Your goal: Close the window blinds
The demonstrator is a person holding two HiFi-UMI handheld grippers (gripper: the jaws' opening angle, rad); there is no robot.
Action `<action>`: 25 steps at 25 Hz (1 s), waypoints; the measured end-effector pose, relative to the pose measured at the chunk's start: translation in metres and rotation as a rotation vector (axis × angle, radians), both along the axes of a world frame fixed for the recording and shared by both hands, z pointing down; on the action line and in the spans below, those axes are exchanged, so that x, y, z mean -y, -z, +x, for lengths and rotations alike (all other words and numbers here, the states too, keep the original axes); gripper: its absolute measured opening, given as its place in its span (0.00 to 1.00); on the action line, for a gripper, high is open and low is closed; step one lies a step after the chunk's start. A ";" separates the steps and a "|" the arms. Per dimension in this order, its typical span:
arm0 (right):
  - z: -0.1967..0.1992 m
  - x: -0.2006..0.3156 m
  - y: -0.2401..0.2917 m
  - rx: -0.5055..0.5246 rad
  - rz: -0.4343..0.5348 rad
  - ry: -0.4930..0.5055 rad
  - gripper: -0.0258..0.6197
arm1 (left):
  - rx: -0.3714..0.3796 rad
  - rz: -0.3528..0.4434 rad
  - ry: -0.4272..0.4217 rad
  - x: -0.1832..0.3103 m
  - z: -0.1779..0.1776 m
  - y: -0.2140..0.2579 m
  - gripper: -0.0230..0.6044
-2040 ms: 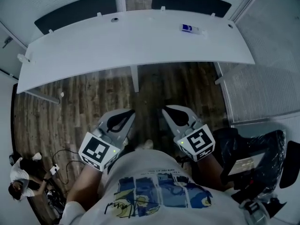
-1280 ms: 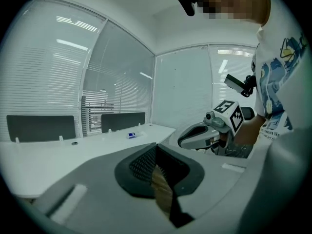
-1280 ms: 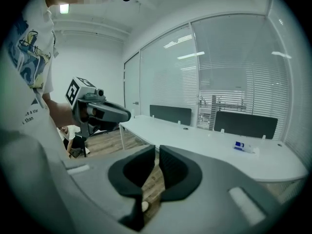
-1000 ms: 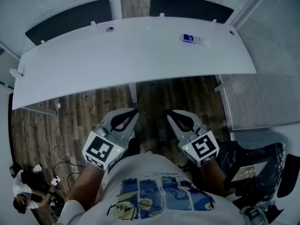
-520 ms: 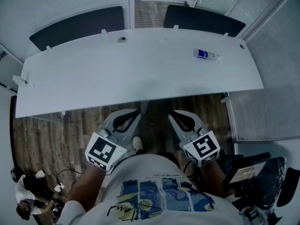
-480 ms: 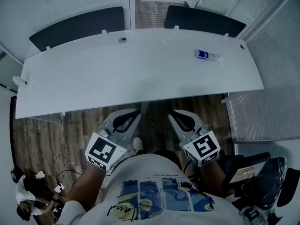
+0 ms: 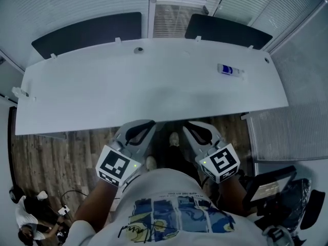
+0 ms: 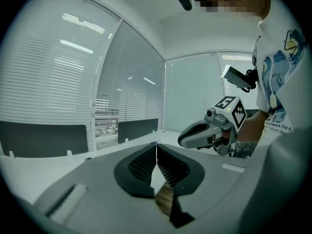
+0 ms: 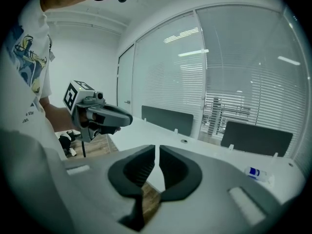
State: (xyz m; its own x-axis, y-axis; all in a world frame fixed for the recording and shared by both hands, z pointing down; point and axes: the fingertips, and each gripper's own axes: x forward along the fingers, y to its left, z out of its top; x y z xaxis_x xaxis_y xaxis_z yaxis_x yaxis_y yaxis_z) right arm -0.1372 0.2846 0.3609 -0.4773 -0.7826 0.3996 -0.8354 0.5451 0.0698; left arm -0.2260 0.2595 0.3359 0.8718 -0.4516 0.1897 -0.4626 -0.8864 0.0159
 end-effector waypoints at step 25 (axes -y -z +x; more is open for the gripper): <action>0.031 0.159 0.006 0.010 0.021 0.101 0.06 | 0.035 0.013 0.097 0.160 0.051 0.008 0.07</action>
State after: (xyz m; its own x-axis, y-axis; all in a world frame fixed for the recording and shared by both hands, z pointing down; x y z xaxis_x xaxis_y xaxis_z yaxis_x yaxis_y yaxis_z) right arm -0.1061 0.1254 0.3545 -0.5584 -0.7382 0.3784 -0.7769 0.6253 0.0736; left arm -0.1752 0.0997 0.3282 0.8169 -0.5362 0.2127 -0.5463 -0.8375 -0.0134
